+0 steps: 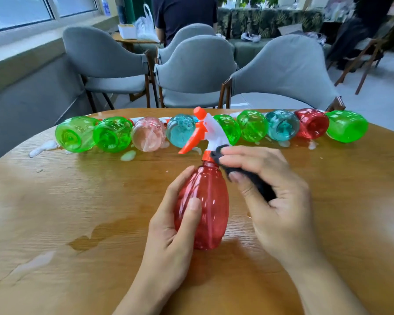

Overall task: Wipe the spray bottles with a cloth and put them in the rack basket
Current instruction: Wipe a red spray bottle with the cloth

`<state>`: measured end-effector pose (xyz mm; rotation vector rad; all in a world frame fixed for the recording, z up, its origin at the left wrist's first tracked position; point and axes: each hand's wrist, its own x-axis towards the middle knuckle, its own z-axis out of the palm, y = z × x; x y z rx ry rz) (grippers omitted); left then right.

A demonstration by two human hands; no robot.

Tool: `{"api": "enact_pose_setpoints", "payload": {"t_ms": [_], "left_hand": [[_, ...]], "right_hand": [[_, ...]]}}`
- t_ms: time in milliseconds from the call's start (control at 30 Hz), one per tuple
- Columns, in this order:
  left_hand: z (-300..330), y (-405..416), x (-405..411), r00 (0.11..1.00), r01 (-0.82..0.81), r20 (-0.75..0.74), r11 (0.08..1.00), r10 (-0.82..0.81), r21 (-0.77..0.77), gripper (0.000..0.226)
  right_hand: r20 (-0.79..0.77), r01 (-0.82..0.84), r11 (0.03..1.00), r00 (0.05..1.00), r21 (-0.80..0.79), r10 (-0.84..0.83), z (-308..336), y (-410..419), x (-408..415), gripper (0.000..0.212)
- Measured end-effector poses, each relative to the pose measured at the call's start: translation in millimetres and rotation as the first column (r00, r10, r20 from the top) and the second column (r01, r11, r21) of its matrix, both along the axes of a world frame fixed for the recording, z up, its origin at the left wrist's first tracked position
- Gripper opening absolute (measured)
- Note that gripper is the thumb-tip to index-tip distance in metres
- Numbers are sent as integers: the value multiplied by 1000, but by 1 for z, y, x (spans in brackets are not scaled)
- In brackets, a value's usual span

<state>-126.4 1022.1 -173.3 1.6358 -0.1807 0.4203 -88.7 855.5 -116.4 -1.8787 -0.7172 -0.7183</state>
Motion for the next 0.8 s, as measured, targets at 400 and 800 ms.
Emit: {"api": "enact_pose_setpoints", "payload": {"t_ms": [400, 800], "left_hand": [[6, 3, 7, 985, 83, -102, 910, -135, -406, 56], [1, 6, 4, 977, 71, -155, 908, -147, -412, 64]], "right_hand": [[-267, 2, 899, 955, 438, 128, -17, 2, 5, 25], [-90, -106, 993, 990, 53, 110, -27, 20, -4, 24]]}}
